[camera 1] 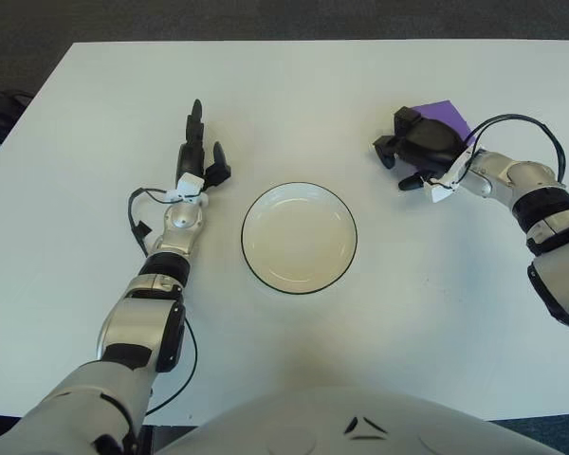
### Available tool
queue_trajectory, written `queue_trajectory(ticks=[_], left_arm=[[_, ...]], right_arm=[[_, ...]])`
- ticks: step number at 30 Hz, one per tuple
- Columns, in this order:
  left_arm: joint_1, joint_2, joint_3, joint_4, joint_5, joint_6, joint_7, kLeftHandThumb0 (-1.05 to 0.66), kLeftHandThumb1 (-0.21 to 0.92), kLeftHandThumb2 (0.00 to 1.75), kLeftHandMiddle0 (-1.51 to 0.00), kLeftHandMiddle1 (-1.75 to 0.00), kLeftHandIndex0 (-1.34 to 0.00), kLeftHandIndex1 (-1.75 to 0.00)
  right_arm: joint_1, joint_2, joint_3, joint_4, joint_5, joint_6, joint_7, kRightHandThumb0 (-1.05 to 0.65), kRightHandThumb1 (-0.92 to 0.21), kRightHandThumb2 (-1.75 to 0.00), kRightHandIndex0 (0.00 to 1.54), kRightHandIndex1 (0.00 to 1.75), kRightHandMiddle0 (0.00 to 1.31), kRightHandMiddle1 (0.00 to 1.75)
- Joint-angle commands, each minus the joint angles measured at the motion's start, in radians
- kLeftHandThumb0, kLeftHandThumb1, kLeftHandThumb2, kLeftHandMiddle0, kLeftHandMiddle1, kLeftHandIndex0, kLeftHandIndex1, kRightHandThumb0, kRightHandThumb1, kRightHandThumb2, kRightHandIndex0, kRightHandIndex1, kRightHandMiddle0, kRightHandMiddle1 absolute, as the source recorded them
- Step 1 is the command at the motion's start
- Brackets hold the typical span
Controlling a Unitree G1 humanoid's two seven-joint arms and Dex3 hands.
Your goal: Put the tissue paper into the plate.
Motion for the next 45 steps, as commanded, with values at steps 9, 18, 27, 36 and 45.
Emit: queue_trajectory(ticks=[9,18,27,36,45], left_arm=[[0.206,-0.03,-0.013,0.142,0.02,-0.012,0.014,-0.88,0.92,1.09,-0.06,0.0,0.0,-0.06],[0.205,-0.041,-0.013,0.138,0.015,-0.017,0.009,-0.88,0.92,1.1,-0.05,0.0,0.0,-0.06],[0.201,-0.045,-0.014,0.137,0.014,-0.011,0.004,-0.89,0.92,1.09,-0.05,0.0,0.0,-0.06],[0.203,-0.04,-0.013,0.144,0.014,-0.014,0.002,-0.9,0.92,1.09,-0.03,0.0,0.0,-0.01],[0.201,-0.036,-0.013,0.148,0.017,-0.018,0.008,-0.91,0.92,1.1,-0.04,0.0,0.0,-0.01]], right_arm=[[-0.01,0.012,-0.184,-0.215,0.037,0.202,-0.233,-0.6,-0.7,-0.64,0.31,1.13,0.09,1.37],[-0.031,0.032,-0.256,-0.221,0.065,0.333,-0.233,-0.79,-0.89,-0.45,0.21,0.68,0.0,1.0],[-0.01,0.028,-0.292,-0.301,0.081,0.448,-0.17,-0.9,-0.92,-0.45,0.13,0.4,0.0,0.74],[0.004,0.008,-0.307,-0.352,0.076,0.502,-0.095,-0.97,-0.92,-0.34,0.11,0.32,0.0,0.65],[0.017,-0.045,-0.298,-0.375,0.06,0.512,0.008,-0.96,-0.92,-0.4,0.08,0.25,0.0,0.54]])
